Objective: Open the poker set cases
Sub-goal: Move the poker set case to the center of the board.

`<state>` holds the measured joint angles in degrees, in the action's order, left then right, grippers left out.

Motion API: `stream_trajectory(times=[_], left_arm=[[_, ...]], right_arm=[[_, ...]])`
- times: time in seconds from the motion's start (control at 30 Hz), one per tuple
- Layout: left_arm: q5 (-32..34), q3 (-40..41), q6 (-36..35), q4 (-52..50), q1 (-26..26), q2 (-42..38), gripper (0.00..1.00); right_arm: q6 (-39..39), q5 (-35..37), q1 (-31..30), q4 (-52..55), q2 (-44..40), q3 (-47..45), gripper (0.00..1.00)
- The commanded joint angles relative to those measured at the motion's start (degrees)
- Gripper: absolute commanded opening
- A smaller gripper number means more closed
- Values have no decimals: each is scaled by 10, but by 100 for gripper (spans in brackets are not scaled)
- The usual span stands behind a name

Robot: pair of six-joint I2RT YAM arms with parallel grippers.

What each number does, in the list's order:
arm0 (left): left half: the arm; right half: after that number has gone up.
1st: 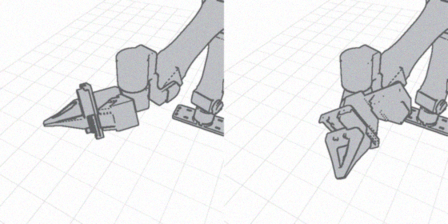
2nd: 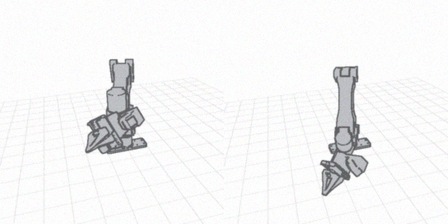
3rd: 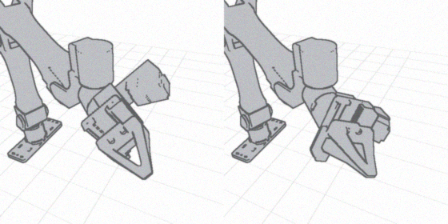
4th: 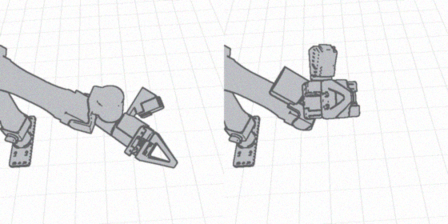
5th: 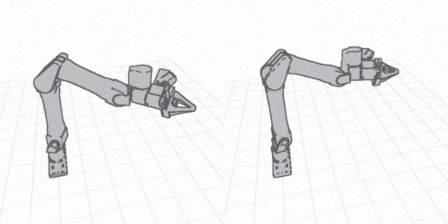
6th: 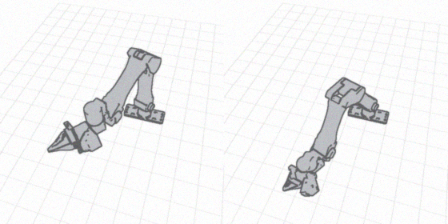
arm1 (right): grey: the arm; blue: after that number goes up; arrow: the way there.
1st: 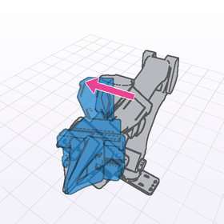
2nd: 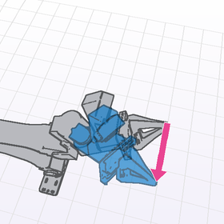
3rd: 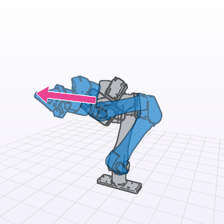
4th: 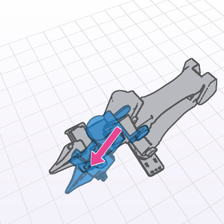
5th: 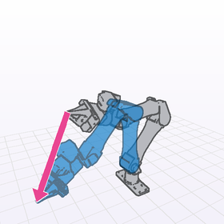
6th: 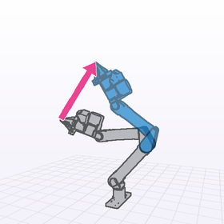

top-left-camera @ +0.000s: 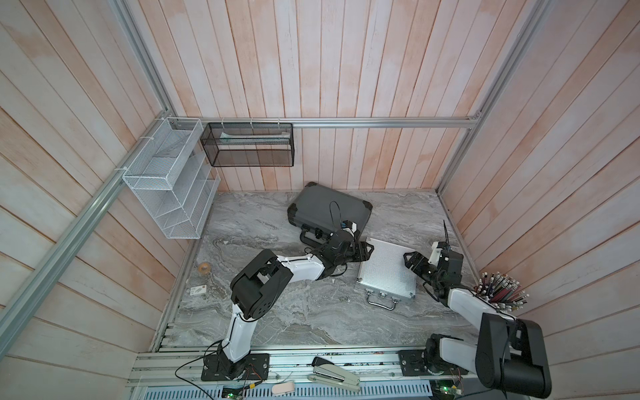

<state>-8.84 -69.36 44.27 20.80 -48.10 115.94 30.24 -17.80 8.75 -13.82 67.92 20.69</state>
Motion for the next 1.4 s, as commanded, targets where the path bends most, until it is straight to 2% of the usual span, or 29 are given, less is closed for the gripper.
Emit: stream_trajectory(times=[0.0, 0.17, 0.33, 0.5, 0.77, 0.9, 1.13, 1.37], left_arm=[[20, 30, 8, 17, -12, -28, 69], [23, 70, 19, 21, -25, -52, 69], [4, 82, 31, 23, -38, -46, 69], [-6, 82, 39, 28, -44, -35, 65], [-37, 20, 20, 7, -44, 0, 49], [-46, -5, 22, 9, -41, 22, 49], [-49, -38, 21, 7, -28, 43, 49], [-39, -48, 14, -1, -18, 46, 51]], right_arm=[[-6, 13, 9, 53, -35, -23, 86], [13, -9, 11, 59, -86, -50, 86], [11, -59, 12, 84, -91, -59, 81], [36, -80, 11, 57, -90, -83, 74], [47, -106, 12, 33, -68, -78, 64], [58, -120, 11, 8, -47, -76, 61], [77, -124, 9, -18, -37, -78, 60], [76, -113, 7, -24, -19, -61, 64]])
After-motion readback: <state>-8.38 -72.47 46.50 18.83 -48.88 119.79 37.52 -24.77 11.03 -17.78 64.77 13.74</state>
